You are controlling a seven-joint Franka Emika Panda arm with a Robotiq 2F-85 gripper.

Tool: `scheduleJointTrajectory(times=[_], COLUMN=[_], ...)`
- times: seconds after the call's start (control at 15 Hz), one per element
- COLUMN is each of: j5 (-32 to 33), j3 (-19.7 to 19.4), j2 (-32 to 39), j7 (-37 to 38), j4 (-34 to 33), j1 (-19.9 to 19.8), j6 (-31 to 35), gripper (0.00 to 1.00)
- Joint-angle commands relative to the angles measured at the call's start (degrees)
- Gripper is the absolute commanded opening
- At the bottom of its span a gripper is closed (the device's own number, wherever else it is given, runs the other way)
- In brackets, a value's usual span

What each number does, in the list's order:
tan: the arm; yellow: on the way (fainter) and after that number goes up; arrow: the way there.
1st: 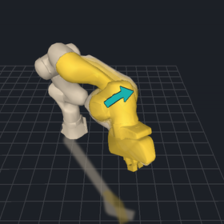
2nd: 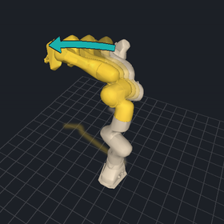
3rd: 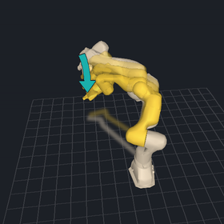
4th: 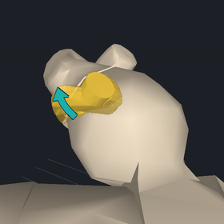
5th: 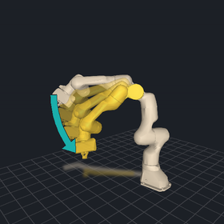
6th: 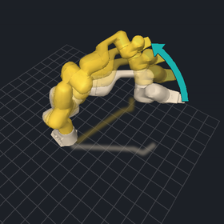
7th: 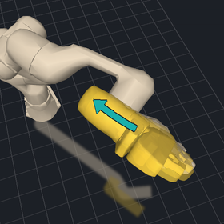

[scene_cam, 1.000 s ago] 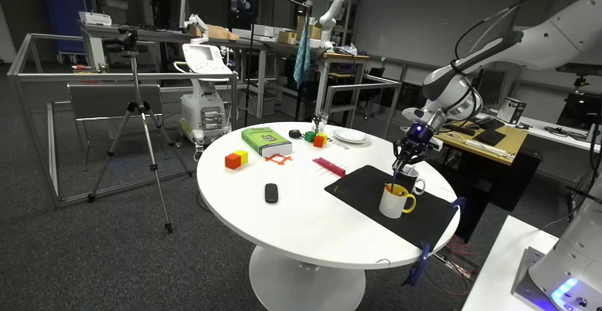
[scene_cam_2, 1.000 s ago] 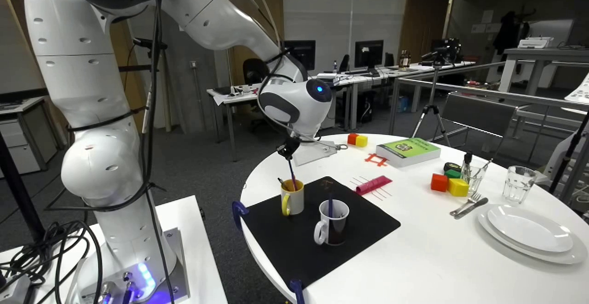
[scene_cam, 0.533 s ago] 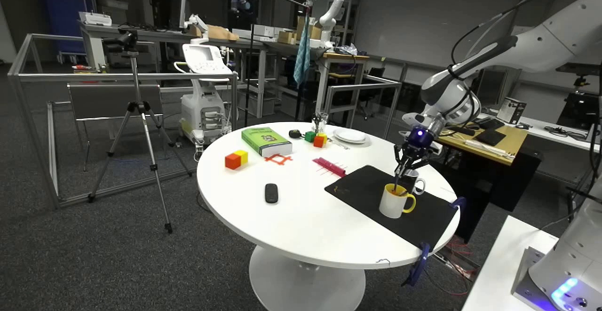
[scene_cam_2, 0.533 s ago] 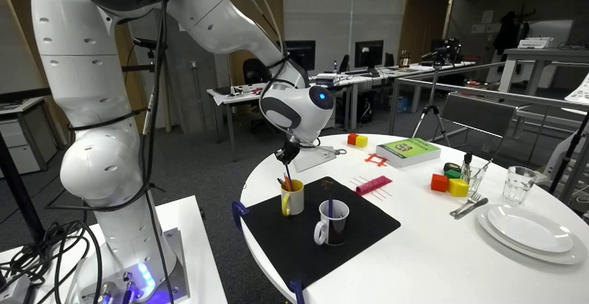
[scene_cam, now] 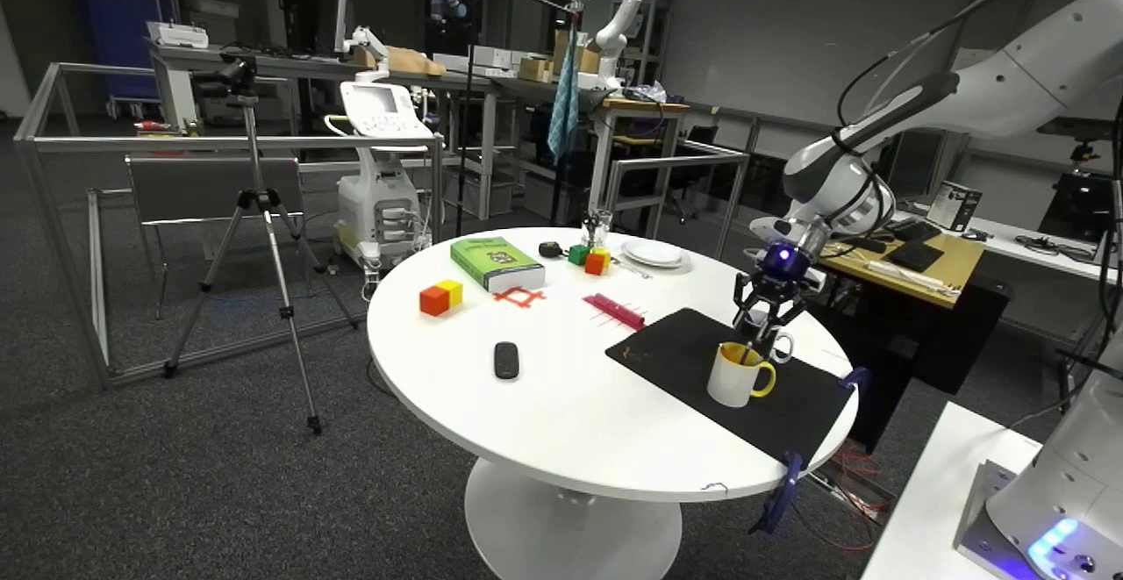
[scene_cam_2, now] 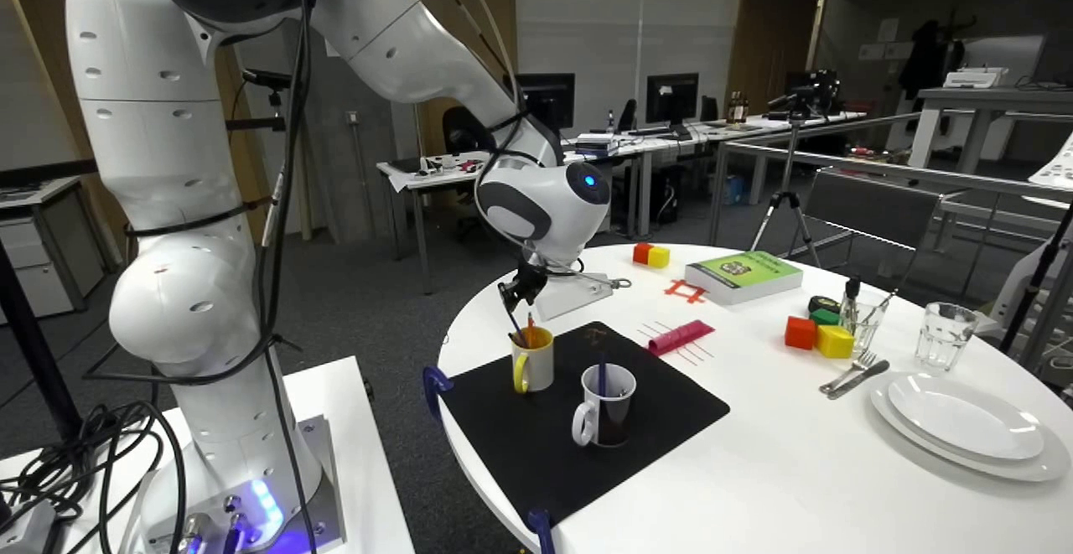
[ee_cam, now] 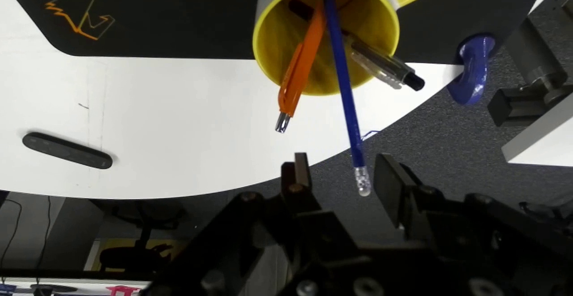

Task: Remove the blue pencil from the black mug and put it in the yellow mug

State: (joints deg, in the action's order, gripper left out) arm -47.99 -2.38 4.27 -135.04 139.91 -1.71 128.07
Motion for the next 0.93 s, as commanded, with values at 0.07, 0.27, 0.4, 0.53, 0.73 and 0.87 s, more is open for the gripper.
scheduleJointTrajectory(times=[0.07, 0.27, 0.4, 0.53, 0.73, 0.87], j5=[1.21, 2.06, 3.71, 7.92, 16.90, 22.68], j3=[0.04, 0.15, 0.35, 0.69, 1.15, 1.30], j2=[-1.12, -3.96, -6.51, -9.17, -12.45, -15.16], j7=[0.03, 4.33, 9.38, 17.45, 31.78, 41.03], j4=[-0.05, 1.17, 2.32, 3.38, 5.00, 5.82], j1=[-0.86, -0.42, 0.05, 0.60, 0.50, 0.34], j6=[-0.59, 0.55, 2.45, 4.92, 7.78, 6.86], gripper=[0.85, 1.00, 1.00, 1.00, 1.00, 1.00])
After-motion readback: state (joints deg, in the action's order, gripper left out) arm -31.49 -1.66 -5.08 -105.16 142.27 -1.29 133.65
